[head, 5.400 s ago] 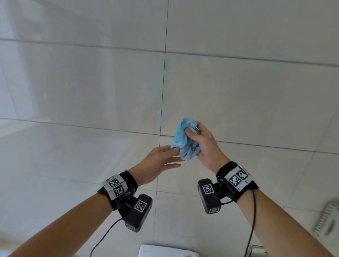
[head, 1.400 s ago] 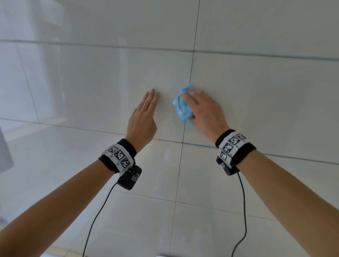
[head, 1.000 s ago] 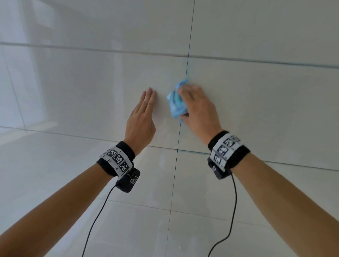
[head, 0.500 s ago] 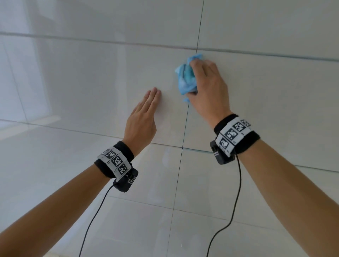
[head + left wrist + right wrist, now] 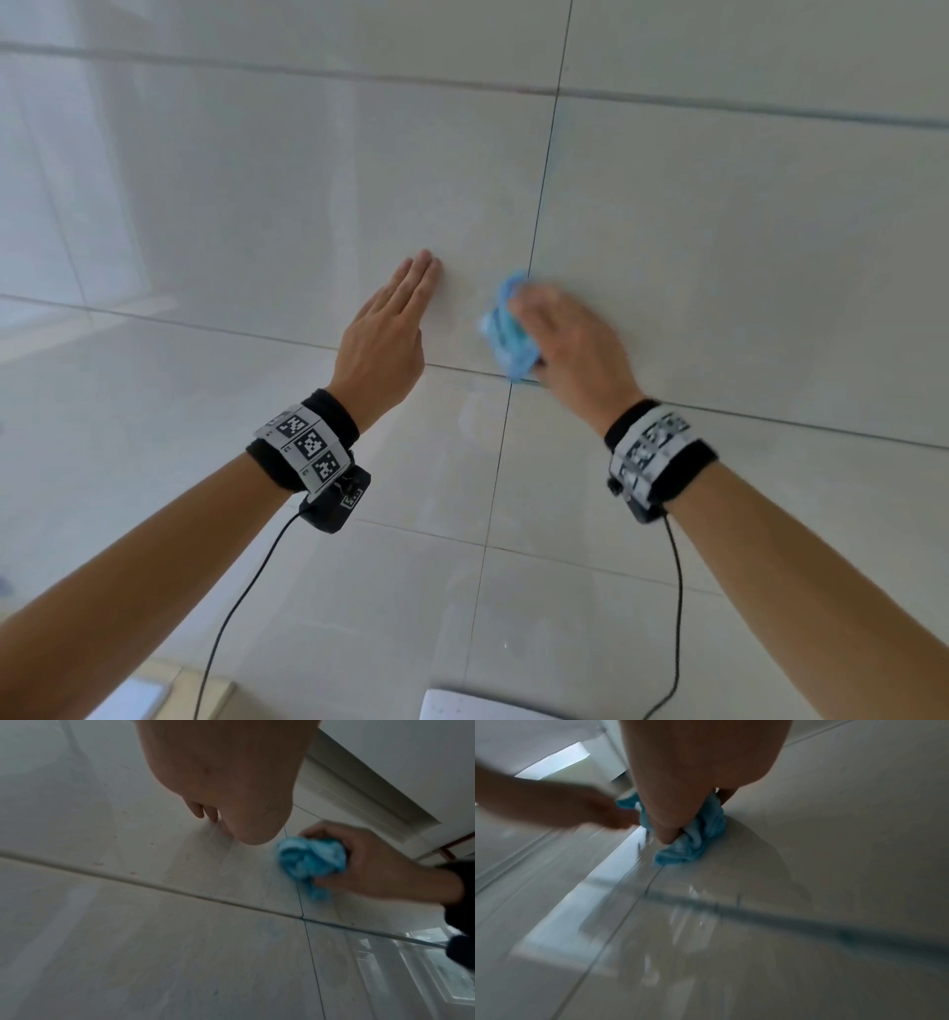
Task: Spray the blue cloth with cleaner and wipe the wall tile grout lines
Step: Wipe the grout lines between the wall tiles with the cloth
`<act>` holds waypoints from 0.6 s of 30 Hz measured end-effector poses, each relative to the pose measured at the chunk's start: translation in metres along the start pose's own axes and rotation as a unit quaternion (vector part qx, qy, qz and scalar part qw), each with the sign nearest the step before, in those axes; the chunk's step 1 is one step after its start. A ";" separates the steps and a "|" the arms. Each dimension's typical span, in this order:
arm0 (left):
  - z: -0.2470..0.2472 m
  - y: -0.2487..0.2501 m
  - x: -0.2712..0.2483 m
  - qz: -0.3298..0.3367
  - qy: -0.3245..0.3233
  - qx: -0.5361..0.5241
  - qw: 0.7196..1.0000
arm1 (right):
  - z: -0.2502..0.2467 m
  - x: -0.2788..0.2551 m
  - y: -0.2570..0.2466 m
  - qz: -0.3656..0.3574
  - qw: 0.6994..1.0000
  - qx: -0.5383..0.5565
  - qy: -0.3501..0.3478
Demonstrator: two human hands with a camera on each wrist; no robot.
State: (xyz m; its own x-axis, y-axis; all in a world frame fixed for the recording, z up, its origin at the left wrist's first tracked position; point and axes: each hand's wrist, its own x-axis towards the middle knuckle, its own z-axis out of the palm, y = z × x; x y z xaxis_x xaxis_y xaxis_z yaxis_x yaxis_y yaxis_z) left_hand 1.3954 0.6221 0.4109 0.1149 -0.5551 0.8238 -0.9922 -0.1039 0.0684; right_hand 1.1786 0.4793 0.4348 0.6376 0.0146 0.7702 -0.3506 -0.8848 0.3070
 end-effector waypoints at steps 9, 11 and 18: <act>0.007 0.002 -0.010 -0.018 -0.009 -0.006 1.000 | -0.033 0.045 0.017 0.100 0.991 0.012 0.092; 0.009 0.002 -0.013 -0.014 -0.014 -0.008 1.000 | -0.006 0.011 -0.001 0.056 0.996 0.022 0.059; 0.003 -0.004 -0.021 -0.012 -0.030 -0.009 0.999 | 0.044 -0.066 -0.035 -0.005 0.997 0.049 -0.053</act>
State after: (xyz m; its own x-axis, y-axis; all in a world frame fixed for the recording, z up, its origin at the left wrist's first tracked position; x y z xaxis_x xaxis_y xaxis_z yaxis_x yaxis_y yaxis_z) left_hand 1.3969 0.6311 0.3918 0.1407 -0.6007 0.7870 -0.9898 -0.1029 0.0984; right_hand 1.1785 0.4890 0.3486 0.7114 -0.0205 0.7025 -0.2780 -0.9262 0.2545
